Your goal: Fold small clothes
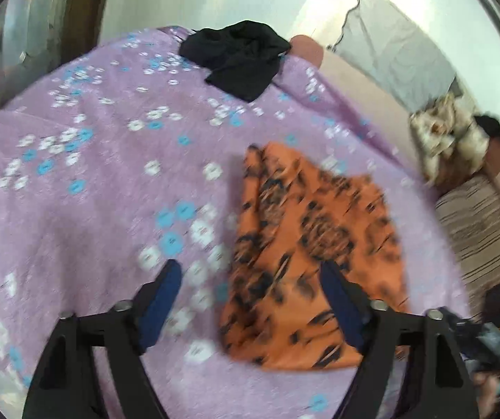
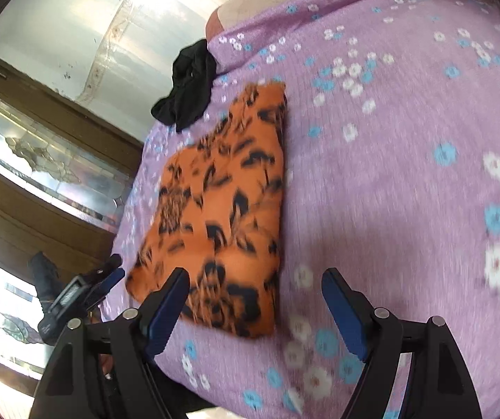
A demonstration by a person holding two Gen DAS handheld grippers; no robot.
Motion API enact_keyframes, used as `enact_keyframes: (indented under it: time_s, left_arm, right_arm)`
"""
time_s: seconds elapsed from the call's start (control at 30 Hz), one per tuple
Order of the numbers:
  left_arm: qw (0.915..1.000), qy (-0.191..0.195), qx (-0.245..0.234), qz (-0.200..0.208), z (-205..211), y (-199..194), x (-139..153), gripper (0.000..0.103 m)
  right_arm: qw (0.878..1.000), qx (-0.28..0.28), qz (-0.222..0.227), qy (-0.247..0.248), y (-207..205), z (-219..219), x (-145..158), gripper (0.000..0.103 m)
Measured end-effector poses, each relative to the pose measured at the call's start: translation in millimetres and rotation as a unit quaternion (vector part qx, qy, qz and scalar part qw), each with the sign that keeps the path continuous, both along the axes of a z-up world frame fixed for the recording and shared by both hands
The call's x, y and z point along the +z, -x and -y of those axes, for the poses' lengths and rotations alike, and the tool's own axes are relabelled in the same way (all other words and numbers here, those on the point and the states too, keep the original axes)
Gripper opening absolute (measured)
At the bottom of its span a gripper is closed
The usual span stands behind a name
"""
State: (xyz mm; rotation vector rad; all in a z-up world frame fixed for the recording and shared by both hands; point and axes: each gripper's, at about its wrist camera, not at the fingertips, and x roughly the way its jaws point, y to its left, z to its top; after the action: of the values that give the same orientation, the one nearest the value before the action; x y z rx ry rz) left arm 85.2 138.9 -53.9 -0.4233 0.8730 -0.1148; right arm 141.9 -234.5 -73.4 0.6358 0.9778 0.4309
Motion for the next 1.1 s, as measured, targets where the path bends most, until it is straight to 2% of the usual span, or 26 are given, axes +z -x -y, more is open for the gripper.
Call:
enact_keyframes:
  time_s: [0.1, 0.2, 0.3, 0.33, 0.37, 0.4, 0.47, 0.5, 0.57, 0.6, 0.63, 0.7, 0.73, 0.8, 0.87, 0.93, 0.97, 1.0, 1.1]
  left_arm:
    - [0.9998, 0.018, -0.008, -0.007, -2, -31, -3, 0.084]
    - [0.9986, 0.022, -0.022, -0.044, 2, -57, -21, 0.084]
    - [0.9936, -0.019, -0.019, -0.109, 13, -73, -51, 0.083]
    - [0.9931, -0.032, -0.022, -0.110, 16, -73, -56, 0.083]
    - [0.9940, -0.044, -0.021, -0.098, 18, -70, -54, 0.083]
    - [0.9935, -0.066, -0.017, -0.092, 22, -67, -46, 0.083]
    - [0.9950, -0.086, -0.009, -0.049, 29, -55, -24, 0.080]
    - [0.9962, -0.083, -0.008, -0.024, 33, -49, -13, 0.080]
    - [0.9973, -0.068, -0.023, 0.014, 50, -40, 3, 0.080]
    - [0.9967, -0.074, -0.032, 0.016, 58, -40, 4, 0.080]
    - [0.9948, -0.090, -0.046, 0.011, 71, -44, -1, 0.080]
    - [0.9885, -0.137, -0.058, -0.025, 86, -54, -27, 0.080]
    - [0.9852, -0.153, -0.061, -0.050, 87, -57, -45, 0.082]
    - [0.9899, -0.127, -0.044, -0.044, 80, -56, -55, 0.083]
    - [0.9887, -0.136, -0.047, -0.041, 82, -58, -51, 0.083]
    - [0.9886, -0.137, -0.044, -0.045, 85, -61, -52, 0.083]
    - [0.9887, -0.136, -0.044, -0.044, 85, -61, -52, 0.083]
    - [0.9889, -0.134, -0.046, -0.045, 84, -64, -52, 0.083]
    - [0.9903, -0.122, -0.045, -0.049, 79, -66, -54, 0.083]
  right_arm:
    - [1.000, 0.011, 0.006, -0.009, -33, -7, 6, 0.081]
    - [1.000, 0.021, -0.014, -0.010, -68, -19, -4, 0.081]
    - [0.997, 0.036, -0.057, -0.026, -90, -30, -28, 0.081]
    - [0.996, 0.049, -0.072, -0.028, -94, -37, -36, 0.078]
    - [0.995, 0.059, -0.076, -0.008, -95, -43, -39, 0.054]
    - [0.995, 0.065, -0.073, 0.012, -95, -49, -40, 0.046]
    - [0.995, 0.065, -0.068, 0.019, -93, -50, -37, 0.044]
    - [0.995, 0.067, -0.065, 0.022, -93, -51, -36, 0.044]
    - [0.996, 0.067, -0.062, 0.020, -91, -51, -37, 0.044]
    - [0.996, 0.063, -0.065, 0.013, -90, -50, -39, 0.047]
    - [0.996, 0.059, -0.071, 0.004, -90, -47, -41, 0.049]
    - [0.995, 0.056, -0.082, -0.014, -87, -41, -40, 0.065]
    - [0.995, 0.049, -0.080, -0.026, -84, -35, -37, 0.068]
    - [0.996, 0.025, -0.068, -0.053, -83, -21, -30, 0.073]
    - [0.996, -0.003, -0.061, -0.063, -88, -9, -26, 0.077]
    - [0.994, -0.008, -0.079, -0.069, -103, -9, -33, 0.078]
    - [0.992, 0.014, -0.097, -0.080, -111, -16, -42, 0.072]
    - [0.992, 0.036, -0.109, -0.056, -117, -26, -45, 0.032]
    - [0.996, 0.043, -0.042, 0.059, -105, -51, -10, 0.032]
